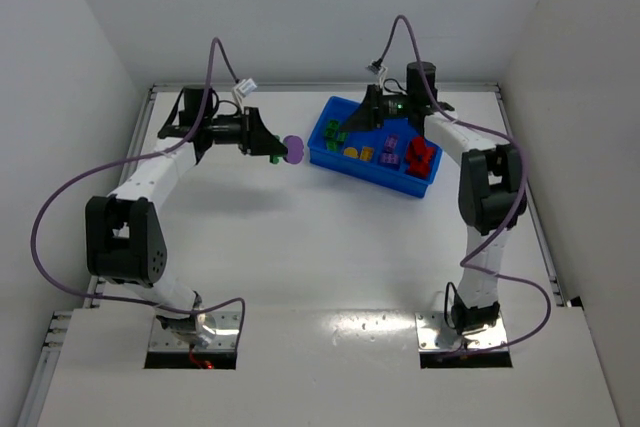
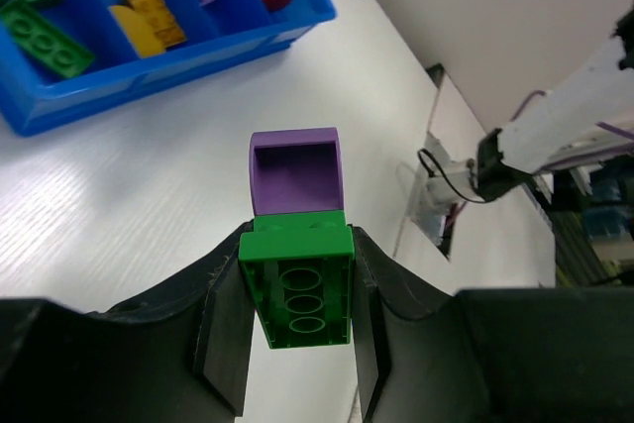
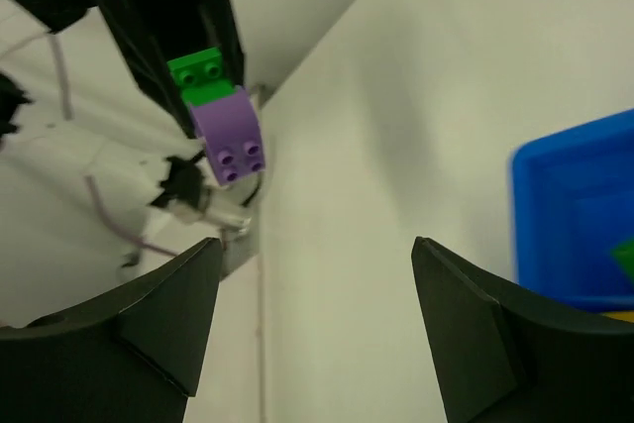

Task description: Sort the legos into containers by color

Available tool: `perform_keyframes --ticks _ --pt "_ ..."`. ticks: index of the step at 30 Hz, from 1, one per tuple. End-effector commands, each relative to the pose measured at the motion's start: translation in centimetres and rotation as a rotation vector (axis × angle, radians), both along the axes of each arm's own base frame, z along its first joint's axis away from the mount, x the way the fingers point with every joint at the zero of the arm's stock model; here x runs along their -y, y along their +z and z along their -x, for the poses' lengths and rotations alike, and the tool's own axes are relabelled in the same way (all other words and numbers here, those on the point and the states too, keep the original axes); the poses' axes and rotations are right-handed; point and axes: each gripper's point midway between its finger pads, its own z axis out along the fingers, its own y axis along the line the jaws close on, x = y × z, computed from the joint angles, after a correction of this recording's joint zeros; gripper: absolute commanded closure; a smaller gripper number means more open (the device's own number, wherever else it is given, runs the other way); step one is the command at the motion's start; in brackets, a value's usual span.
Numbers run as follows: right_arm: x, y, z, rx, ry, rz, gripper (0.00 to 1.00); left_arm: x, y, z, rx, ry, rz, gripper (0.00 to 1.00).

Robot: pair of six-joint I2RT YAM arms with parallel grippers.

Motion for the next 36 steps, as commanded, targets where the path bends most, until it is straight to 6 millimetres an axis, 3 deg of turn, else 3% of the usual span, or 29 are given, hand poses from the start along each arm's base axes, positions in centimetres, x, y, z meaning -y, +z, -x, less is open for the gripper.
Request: perform_keyframes --ticks 1,4,6,14,20,30,33,34,36 --pt "-1.8 4.5 4.1 0.005 0.218 -0.121 0.22 1.6 3.4 0.9 0.086 -0.125 0.079 0.92" --pt "-2.3 4.1 4.2 -0.002 0.238 -0.121 0.22 2.1 3.8 0.6 0.101 -0.145 0.090 0.92" --pt "-3.2 5.0 4.4 0.028 0.261 -0.125 0.22 2.5 4.5 0.7 0.110 -0.159 0.102 0.92" --pt "-4.9 5.8 5.6 0.065 0.327 -0.134 0.22 3.3 4.6 0.1 0.104 -0.169 0.119 0.92" --pt "-6.1 5.4 6.6 0.074 0.359 -0.137 0.22 3.7 5.1 0.2 0.113 -0.183 0.134 0.92" --pt "-7.1 5.0 6.5 0.095 0.361 -0.140 0.22 4.5 5.7 0.7 0.110 -0.205 0.150 0.92" --pt "-7.4 5.0 6.8 0.095 0.371 -0.140 0.29 4.5 6.1 0.3 0.135 -0.196 0.156 0.92" --pt "-7.4 5.0 6.8 0.095 0.371 -0.140 0.38 4.6 6.4 0.3 0.123 -0.192 0.162 0.92" --pt "-7.8 5.0 7.1 0.094 0.380 -0.141 0.45 4.7 6.3 -0.1 0.120 -0.189 0.173 0.92"
